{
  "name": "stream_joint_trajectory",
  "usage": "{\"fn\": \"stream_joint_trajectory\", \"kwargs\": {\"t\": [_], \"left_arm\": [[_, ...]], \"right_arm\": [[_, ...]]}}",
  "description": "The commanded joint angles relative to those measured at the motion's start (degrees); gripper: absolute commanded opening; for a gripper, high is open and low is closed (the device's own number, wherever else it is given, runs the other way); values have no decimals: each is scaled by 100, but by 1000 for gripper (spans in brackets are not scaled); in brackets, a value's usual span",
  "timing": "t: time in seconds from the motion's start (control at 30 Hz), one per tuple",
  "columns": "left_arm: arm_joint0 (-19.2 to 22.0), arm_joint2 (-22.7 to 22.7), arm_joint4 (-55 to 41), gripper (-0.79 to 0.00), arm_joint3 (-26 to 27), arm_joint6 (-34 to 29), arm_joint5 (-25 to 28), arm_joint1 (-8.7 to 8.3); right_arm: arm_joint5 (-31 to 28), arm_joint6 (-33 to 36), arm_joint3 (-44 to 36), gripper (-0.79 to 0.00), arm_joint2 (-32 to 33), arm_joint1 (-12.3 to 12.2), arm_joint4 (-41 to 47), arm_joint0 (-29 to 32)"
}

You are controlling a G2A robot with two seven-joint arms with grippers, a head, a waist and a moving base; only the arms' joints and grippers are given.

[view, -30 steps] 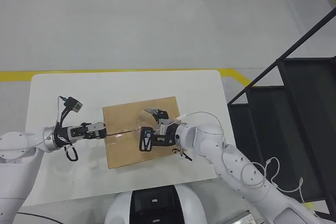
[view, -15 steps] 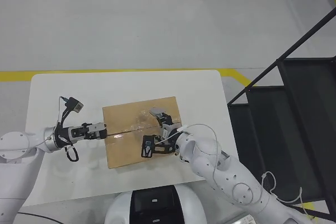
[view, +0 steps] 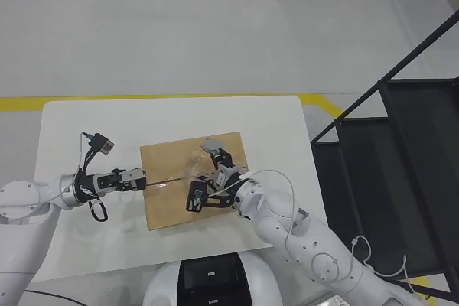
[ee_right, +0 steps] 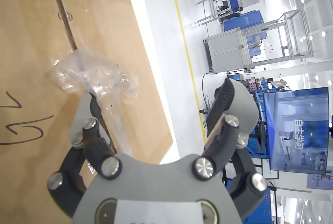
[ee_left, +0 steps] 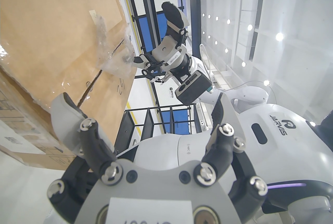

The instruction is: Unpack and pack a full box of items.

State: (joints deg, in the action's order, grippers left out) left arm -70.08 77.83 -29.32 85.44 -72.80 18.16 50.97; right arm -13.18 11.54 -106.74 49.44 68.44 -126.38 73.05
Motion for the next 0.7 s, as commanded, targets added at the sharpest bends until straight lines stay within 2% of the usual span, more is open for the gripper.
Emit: {"fn": "stream_joint_trajectory", "kwargs": {"t": [0.0,0.13,0.17,0.2,0.23,0.67], "left_arm": [[0,1,2,0,1,-2,-2,0],[1,0,-3,0,-2,-2,-15,0],[3,-2,-2,0,-4,-1,-16,1],[3,-7,-2,0,-7,1,-19,2],[6,-13,-1,0,-7,-4,-25,3],[52,-49,-18,0,-71,-19,-61,11]], "right_arm": [[33,-68,-11,0,16,5,-23,24],[103,-230,-56,0,51,18,-7,55],[122,-279,-81,-80,56,22,-5,58],[144,-316,-101,-406,63,26,-8,62],[149,-339,-113,-782,68,29,-7,69],[146,-461,-131,-785,106,68,-147,155]]}}
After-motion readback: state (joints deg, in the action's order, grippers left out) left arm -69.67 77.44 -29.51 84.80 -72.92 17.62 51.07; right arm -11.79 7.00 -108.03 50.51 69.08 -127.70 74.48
